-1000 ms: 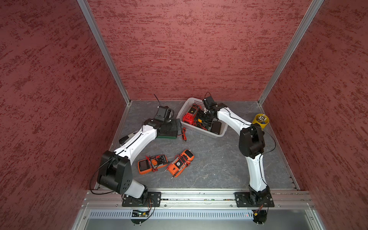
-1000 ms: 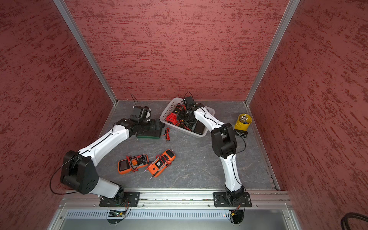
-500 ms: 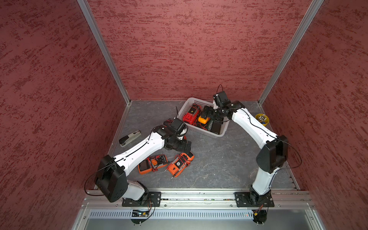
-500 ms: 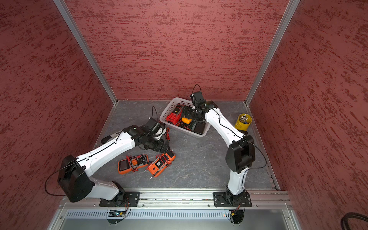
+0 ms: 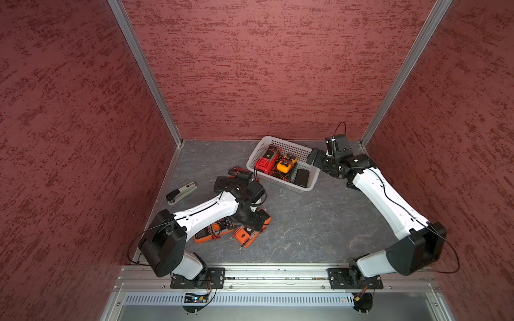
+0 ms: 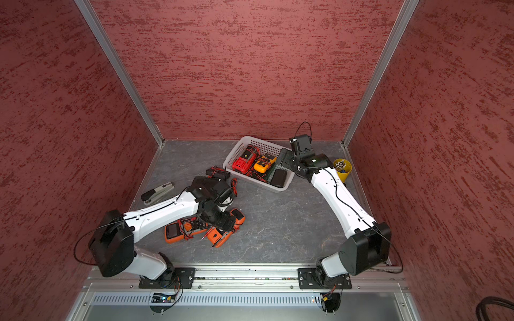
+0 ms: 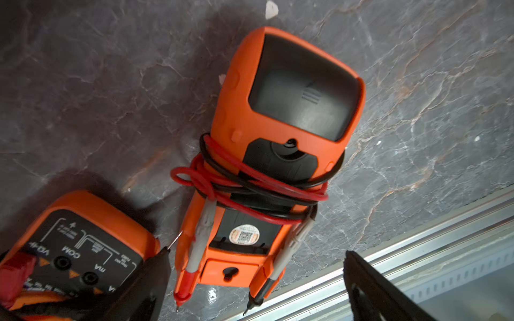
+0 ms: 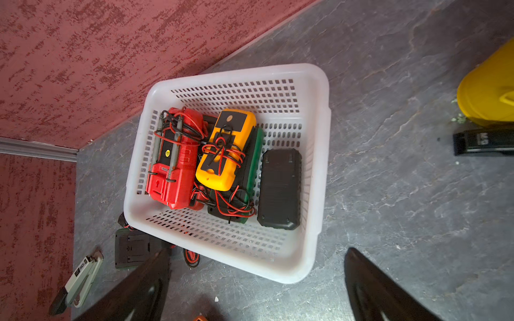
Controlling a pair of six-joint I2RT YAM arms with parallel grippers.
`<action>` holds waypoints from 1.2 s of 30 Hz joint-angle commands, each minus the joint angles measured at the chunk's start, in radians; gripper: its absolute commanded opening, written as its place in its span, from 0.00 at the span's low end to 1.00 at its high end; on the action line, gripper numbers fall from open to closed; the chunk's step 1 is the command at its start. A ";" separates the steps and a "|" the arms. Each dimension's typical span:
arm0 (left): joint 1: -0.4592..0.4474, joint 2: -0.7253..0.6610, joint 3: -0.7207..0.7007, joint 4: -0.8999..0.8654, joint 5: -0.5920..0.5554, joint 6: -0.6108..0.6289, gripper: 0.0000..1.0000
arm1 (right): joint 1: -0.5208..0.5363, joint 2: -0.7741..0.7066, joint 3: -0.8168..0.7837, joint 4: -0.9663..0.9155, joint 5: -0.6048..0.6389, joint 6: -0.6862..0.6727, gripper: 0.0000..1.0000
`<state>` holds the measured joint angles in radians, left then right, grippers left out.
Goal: Put the multimeter into the basket
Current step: Pick up the multimeter from the center of the board.
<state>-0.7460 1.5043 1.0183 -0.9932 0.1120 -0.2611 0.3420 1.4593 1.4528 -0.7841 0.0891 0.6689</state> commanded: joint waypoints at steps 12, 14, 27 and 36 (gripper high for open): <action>-0.018 0.138 0.005 0.080 -0.049 0.055 1.00 | -0.013 -0.008 -0.017 0.051 0.005 -0.025 0.99; -0.021 0.152 0.005 0.085 -0.048 0.054 1.00 | -0.013 -0.008 -0.016 0.053 0.003 -0.023 0.99; -0.041 0.240 0.028 0.103 -0.142 0.019 0.94 | -0.016 0.032 0.006 0.059 -0.006 -0.026 0.99; -0.044 0.223 0.087 0.127 -0.150 0.008 0.53 | -0.027 0.032 0.036 0.029 0.014 -0.053 0.99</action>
<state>-0.7902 1.7317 1.0626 -0.8928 -0.0154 -0.2470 0.3248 1.4944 1.4555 -0.7494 0.0906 0.6350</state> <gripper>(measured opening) 0.856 0.990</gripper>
